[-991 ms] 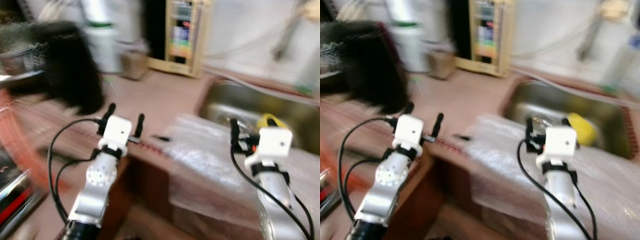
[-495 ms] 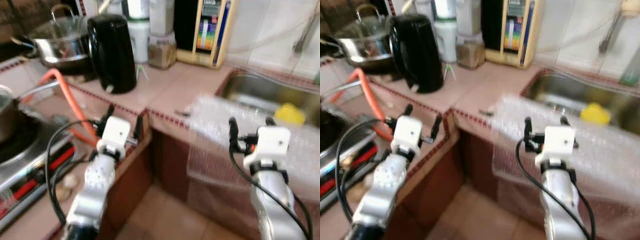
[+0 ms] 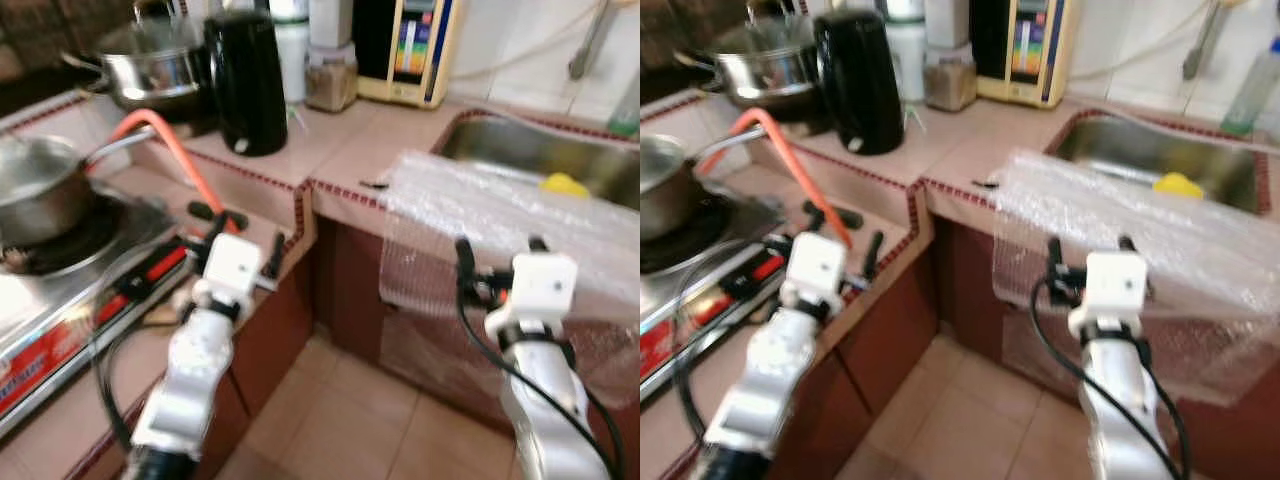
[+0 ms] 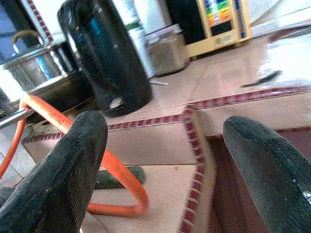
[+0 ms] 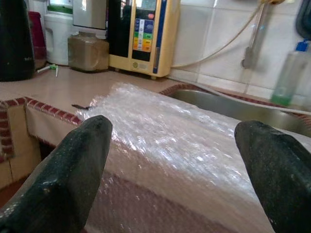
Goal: Kitchen organization
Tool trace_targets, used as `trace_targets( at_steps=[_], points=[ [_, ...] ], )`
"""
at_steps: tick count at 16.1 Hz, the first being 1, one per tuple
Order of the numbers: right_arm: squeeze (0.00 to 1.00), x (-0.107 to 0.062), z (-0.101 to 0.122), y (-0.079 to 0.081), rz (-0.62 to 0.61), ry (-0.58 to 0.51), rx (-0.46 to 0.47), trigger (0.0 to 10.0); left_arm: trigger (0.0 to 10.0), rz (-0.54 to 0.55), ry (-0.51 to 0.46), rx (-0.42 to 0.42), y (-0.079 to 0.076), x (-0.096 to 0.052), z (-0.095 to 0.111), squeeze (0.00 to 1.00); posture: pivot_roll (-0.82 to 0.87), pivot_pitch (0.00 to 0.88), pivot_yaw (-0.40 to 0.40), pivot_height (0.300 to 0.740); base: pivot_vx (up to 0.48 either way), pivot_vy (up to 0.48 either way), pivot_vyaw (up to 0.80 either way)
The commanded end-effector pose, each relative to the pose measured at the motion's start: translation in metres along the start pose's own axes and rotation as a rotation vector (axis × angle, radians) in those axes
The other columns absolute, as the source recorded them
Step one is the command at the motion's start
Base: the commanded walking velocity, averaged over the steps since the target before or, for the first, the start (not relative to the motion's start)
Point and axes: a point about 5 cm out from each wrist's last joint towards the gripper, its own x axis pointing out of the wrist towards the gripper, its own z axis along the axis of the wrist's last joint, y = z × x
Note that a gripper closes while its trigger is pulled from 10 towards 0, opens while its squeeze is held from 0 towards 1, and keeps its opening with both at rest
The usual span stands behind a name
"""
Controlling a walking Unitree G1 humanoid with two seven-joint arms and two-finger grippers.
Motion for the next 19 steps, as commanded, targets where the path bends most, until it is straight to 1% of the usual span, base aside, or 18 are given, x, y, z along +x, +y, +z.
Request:
trace_targets(
  at_steps=[1, 4, 5, 6, 7, 8, 9, 11, 13, 19],
  points=[
    [1.0, 0.0009, 0.0016, 0.0012, 0.006, -0.004, 0.007, 10.0, 10.0, -0.005, 0.003, 0.014, 0.0015, 0.0005, -0.0004, 0.0, 0.05, 0.0, 0.018, 0.74, -0.33, 0.0, 0.0],
    [1.0, 0.0011, 0.0009, 0.0007, 0.005, -0.001, 0.006, 10.0, 10.0, -0.009, 0.002, 0.014, 0.0016, 0.0005, -0.0012, 0.0, 0.05, 0.0, 0.017, 0.74, -0.315, 0.0, 0.0],
    [1.0, 0.001, -0.0006, 0.0015, 0.005, 0.005, 0.007, 10.0, 10.0, -0.017, -0.01, 0.014, 0.0014, 0.0009, -0.0011, 0.0, 0.06, 0.0, 0.016, 0.74, 0.0, 0.0, 0.0],
    [1.0, 0.002, -0.0008, 0.0034, 0.012, 0.007, 0.008, 10.0, 10.0, -0.025, -0.003, -0.028, 0.0011, 0.0028, -0.0016, 0.0, 0.05, 0.0, 0.016, 0.74, 0.0, 0.0, 0.0],
    [1.0, 0.0022, -0.0007, 0.0036, 0.013, 0.007, 0.007, 10.0, 10.0, -0.028, -0.005, -0.039, 0.001, 0.0032, -0.0013, 0.0, 0.05, 0.0, 0.015, 0.74, 0.0, 0.0, 0.0],
    [1.0, 0.0024, -0.0012, 0.0043, 0.014, 0.01, 0.009, 10.0, 10.0, -0.036, -0.02, -0.021, 0.0011, 0.0036, 0.0007, 0.0, 0.06, 0.0, 0.015, 0.74, 0.0, 0.0, 0.0],
    [1.0, 0.0012, -0.0035, 0.0048, 0.014, 0.02, 0.01, 10.0, 10.0, -0.032, -0.012, -0.011, 0.0007, 0.0028, -0.0009, 0.0, 0.06, 0.0, 0.015, 0.74, 0.0, 0.0, 0.0],
    [1.0, 0.0009, -0.0043, 0.0072, 0.024, 0.023, 0.012, 10.0, 10.0, -0.058, -0.016, -0.019, -0.0012, 0.0029, -0.002, 0.0, 0.06, 0.0, 0.012, 0.74, 0.0, 0.0, 0.0],
    [1.0, 0.0003, -0.0051, 0.0076, 0.028, 0.027, 0.011, 10.0, 10.0, -0.055, -0.007, -0.036, -0.0002, 0.0024, -0.0036, 0.0, 0.06, 0.0, 0.011, 0.74, 0.0, -0.338, 0.0],
    [1.0, 0.0025, -0.0052, 0.0073, 0.033, 0.026, 0.004, 10.0, 10.0, -0.069, -0.016, -0.043, -0.0021, 0.0035, -0.0038, 0.0, 0.05, 0.0, 0.012, 0.74, 0.0, -0.455, 0.0]
  ],
)
